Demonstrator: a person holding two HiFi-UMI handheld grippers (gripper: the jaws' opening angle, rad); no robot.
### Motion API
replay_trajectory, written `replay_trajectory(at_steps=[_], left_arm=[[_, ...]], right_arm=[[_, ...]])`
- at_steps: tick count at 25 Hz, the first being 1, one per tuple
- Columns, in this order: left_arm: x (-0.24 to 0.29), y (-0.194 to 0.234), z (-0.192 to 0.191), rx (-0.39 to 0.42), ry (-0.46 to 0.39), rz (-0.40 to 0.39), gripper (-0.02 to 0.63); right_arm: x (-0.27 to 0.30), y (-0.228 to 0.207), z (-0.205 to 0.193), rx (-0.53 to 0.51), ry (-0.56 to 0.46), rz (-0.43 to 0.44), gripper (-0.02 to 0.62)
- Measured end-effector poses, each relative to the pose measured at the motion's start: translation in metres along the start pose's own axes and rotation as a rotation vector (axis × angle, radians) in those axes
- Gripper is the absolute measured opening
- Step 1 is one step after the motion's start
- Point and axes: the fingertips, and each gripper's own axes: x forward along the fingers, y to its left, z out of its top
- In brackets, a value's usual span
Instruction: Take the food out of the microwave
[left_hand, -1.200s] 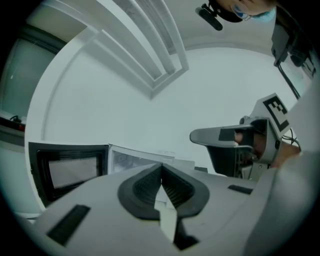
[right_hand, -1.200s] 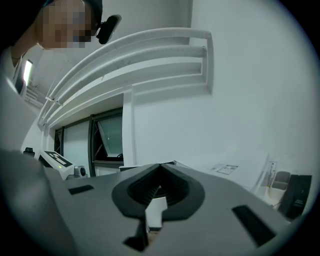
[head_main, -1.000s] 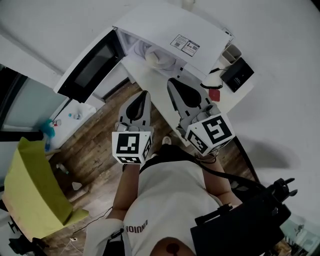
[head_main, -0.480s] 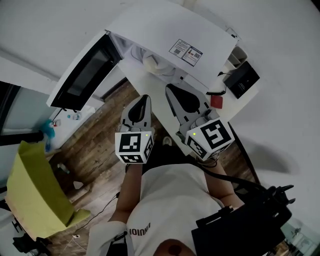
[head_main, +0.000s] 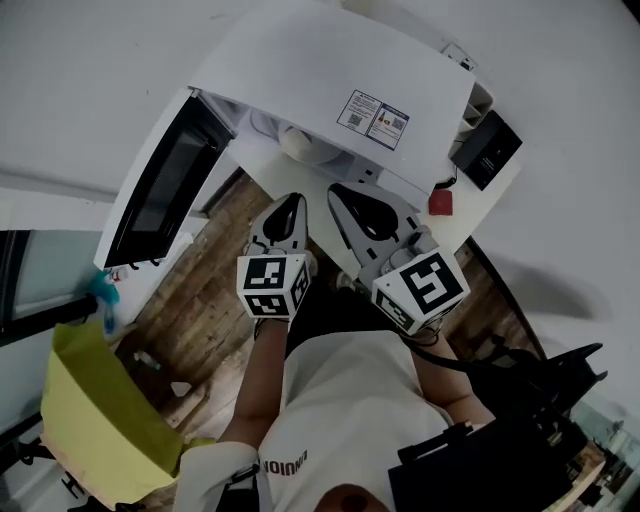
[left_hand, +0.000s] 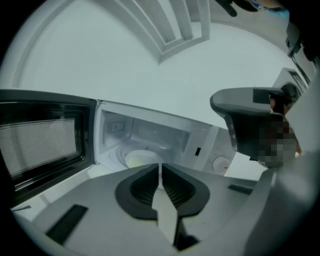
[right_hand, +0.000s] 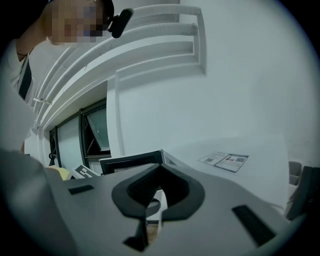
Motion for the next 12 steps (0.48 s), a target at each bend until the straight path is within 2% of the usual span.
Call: replay_trajectory(at_steps=[7,12], left_arm=[[0.037,0.017,-0.021,-0.018,0.101,-0.092,0.077],[0.056,0.030,-0.038,-0.079,0.155,-0.127,0.104]], right_arm=[[0.017,-0.007,-0.014,0.031,0.036,-0.071,0.021],[0.027,-0.008,-0.025,0.037,0.064,-0.096,0.021]])
